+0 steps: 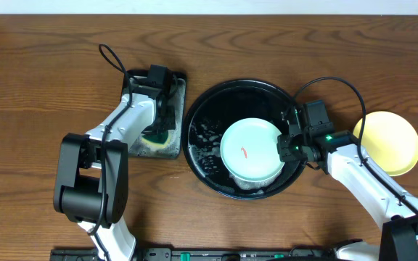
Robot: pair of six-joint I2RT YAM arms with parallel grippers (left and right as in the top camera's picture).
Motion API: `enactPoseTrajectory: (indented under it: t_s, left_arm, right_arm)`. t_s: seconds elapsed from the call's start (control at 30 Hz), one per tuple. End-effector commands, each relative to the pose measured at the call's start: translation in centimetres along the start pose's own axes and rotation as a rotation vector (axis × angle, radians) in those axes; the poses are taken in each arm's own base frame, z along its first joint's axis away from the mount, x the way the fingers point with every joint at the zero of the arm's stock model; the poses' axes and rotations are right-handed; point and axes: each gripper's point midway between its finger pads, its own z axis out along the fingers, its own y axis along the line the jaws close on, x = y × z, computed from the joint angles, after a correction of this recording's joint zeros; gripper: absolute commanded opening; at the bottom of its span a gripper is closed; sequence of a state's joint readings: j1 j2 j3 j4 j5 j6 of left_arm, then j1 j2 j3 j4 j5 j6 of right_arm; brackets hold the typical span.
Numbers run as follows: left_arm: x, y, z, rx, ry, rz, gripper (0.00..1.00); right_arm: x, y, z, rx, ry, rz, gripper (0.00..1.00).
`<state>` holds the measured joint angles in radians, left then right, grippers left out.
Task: Clean dirty plates on tray and stack at the side
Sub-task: 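Dip the sponge in the soapy tray and lift it with the left gripper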
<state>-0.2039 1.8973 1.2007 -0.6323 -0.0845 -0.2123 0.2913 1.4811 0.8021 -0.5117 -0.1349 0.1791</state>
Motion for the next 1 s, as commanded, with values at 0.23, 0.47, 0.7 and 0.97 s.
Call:
enactPoseTrajectory:
  t_s: [0.23, 0.47, 0.7, 0.97]
  left_arm:
    - [-0.2, 0.5, -1.0, -0.007, 0.0, 0.03, 0.58]
    - [0.8, 0.5, -0.9, -0.005, 0.024, 0.002, 0.61]
    - [1.7, -0.6, 0.6, 0.061, 0.024, -0.004, 0.47]
    - [3.3, -0.4, 2.3, 0.059, 0.031, -0.002, 0.08]
  right_arm:
    - [-0.1, 0.4, -0.2, -0.009, -0.007, 0.002, 0.27]
    - [-0.2, 0.4, -0.2, -0.009, -0.008, 0.002, 0.27]
    - [-0.3, 0.4, -0.2, -0.01, -0.015, 0.001, 0.27]
    - [-0.3, 0.4, -0.2, -0.01, -0.014, 0.001, 0.27]
